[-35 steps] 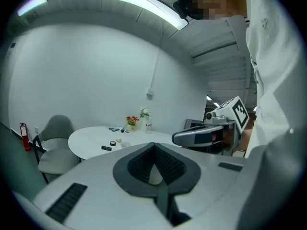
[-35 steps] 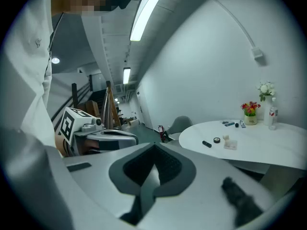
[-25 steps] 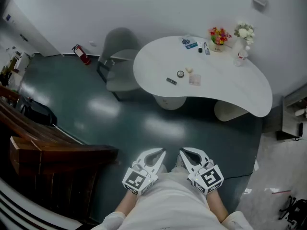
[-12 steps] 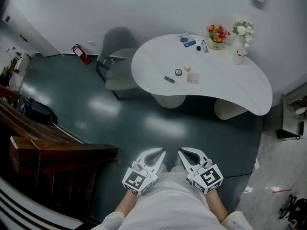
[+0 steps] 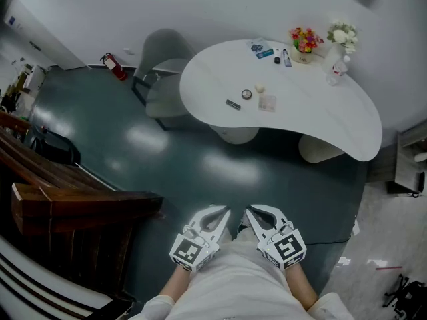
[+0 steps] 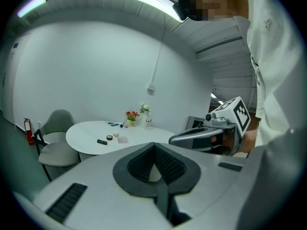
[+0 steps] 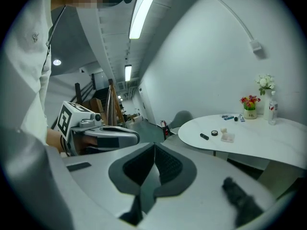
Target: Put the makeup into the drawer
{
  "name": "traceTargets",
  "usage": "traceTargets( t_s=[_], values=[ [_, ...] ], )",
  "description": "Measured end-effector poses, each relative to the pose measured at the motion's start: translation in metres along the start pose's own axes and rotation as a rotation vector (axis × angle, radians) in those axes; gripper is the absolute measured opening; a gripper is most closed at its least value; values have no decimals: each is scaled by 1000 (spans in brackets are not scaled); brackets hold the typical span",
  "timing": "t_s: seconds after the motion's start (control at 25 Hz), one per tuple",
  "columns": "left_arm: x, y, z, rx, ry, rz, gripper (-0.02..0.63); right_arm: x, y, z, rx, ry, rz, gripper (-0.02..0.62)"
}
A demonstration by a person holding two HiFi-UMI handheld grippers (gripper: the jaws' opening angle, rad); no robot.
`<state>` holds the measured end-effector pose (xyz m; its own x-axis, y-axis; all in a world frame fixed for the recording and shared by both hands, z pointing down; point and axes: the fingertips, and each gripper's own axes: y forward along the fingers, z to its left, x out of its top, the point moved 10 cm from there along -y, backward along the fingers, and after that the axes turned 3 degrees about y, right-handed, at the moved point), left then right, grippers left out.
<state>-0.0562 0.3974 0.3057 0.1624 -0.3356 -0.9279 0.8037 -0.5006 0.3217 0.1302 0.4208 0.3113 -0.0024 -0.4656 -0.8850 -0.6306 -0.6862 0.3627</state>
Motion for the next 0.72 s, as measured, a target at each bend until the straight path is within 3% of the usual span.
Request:
traceTargets(
  t_s=[0.36, 0.72],
  values=[
    [-10, 12, -6, 20, -40, 29, 8, -7, 10, -14, -17, -28, 74, 15],
    [-13, 4, 51, 13, -43, 27, 8, 1, 60, -11, -54, 23, 83, 14]
  ],
)
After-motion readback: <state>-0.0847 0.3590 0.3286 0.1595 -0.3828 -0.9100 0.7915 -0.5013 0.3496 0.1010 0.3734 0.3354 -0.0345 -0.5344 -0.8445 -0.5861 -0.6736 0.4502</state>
